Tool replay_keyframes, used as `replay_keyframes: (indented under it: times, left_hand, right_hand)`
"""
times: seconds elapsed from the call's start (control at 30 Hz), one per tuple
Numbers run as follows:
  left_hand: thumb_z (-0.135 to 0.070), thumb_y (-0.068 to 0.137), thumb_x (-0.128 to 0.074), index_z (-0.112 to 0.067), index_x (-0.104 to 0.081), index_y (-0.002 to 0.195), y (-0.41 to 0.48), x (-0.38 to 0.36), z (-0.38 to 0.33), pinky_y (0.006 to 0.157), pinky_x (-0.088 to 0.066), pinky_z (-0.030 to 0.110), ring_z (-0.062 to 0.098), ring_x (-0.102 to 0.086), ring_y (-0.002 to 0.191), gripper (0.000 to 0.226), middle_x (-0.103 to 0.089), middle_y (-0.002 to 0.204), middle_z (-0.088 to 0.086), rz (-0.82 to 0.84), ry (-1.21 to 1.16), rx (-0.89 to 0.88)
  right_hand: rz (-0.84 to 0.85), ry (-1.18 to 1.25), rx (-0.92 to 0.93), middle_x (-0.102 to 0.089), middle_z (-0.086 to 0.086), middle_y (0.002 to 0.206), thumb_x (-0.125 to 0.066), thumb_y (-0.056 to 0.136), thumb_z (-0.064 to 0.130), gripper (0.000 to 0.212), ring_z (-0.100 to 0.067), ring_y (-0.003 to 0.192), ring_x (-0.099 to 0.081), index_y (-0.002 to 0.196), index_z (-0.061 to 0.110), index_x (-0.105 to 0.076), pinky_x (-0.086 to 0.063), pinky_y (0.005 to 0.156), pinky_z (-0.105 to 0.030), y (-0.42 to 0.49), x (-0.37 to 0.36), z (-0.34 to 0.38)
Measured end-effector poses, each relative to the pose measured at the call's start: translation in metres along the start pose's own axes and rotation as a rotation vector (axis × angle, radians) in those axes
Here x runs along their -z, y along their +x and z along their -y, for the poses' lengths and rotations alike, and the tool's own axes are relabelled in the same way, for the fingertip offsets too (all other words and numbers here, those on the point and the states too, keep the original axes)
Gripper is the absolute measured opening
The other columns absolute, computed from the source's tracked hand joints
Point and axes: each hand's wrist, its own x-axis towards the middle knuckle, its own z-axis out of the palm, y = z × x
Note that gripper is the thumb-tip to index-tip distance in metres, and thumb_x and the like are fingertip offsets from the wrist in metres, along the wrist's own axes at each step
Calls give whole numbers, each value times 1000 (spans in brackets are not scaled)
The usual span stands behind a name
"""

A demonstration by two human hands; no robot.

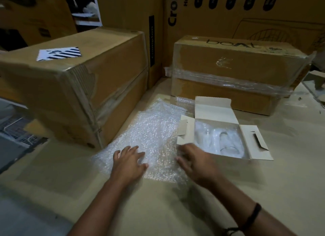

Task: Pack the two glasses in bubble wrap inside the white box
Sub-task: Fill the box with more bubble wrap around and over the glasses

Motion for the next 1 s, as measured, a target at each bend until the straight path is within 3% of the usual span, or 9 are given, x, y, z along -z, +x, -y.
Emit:
replay_keyframes:
  times: [0.07,0.2,0.3,0.43,0.57,0.7,0.8,0.9,1.0]
  left_hand:
    - [-51,90,-52,-38,-62,122,8,5,6,105,-20,39,13,-39,134,36,-48,144,-12,16,-8,-50]
    - [-33,92,-59,-27,-66,80,19,13,15,83,-40,36,18,-61,95,15,-68,93,-12,-243,-193,-64]
    - [-30,93,-60,-22,-71,89,25,19,24,77,-49,37,20,-62,89,15,-70,94,-7,-371,-370,-5]
    - [-38,93,-60,-22,-69,92,23,29,25,66,-43,29,15,-60,83,18,-69,93,-8,-417,-470,2]
    - [-45,87,-66,-29,-58,86,19,31,22,63,-42,29,11,-55,83,17,-60,87,-16,-407,-473,-69]
    - [-52,87,-62,-31,-57,92,16,19,23,68,-42,30,11,-53,96,22,-58,95,-18,-284,-482,-142]
    - [-67,86,-48,-30,-57,117,12,10,35,88,-42,29,13,-46,120,50,-59,123,-11,-240,-518,-172]
    - [-73,86,-27,-23,-27,151,12,7,53,109,-31,37,19,-31,141,82,-34,155,-1,-127,-481,-48]
    - [-67,90,-22,-24,-6,155,9,1,64,113,-26,39,25,-28,144,80,-22,160,3,49,-394,22]
  right_hand:
    - [87,-50,-18,-50,4,141,-38,91,64,63,-18,125,-51,140,25,-46,-44,100,-35,-2,-34,8]
    - [83,-100,-84,-28,1,159,-30,83,80,89,-19,144,-27,153,25,-25,-23,114,-32,-3,-72,11]
    - [86,-216,-100,-21,2,161,-26,75,89,99,-19,146,-22,153,28,-24,-16,116,-31,-5,-86,6]
    - [106,-282,-109,-22,4,161,-17,73,91,96,-18,146,-24,152,36,-25,-17,115,-30,-3,-88,8]
    - [-7,-171,-144,-27,2,157,-47,72,84,102,-22,136,-38,153,29,-17,-31,109,-35,-7,-85,14]
    - [-139,-214,-41,-24,-6,160,-43,70,90,112,-24,140,-32,155,23,-14,-30,111,-44,1,-89,41]
    - [72,-384,-105,-24,-1,160,-40,83,77,84,-24,146,-21,152,33,-23,-17,117,-43,21,-96,61]
    - [138,-442,-98,-51,3,142,-41,96,47,42,-22,132,-43,130,31,-58,-30,108,-38,33,-104,66]
    - [116,-337,-70,-64,4,125,-43,96,37,35,-22,117,-57,119,26,-67,-43,97,-34,36,-99,63]
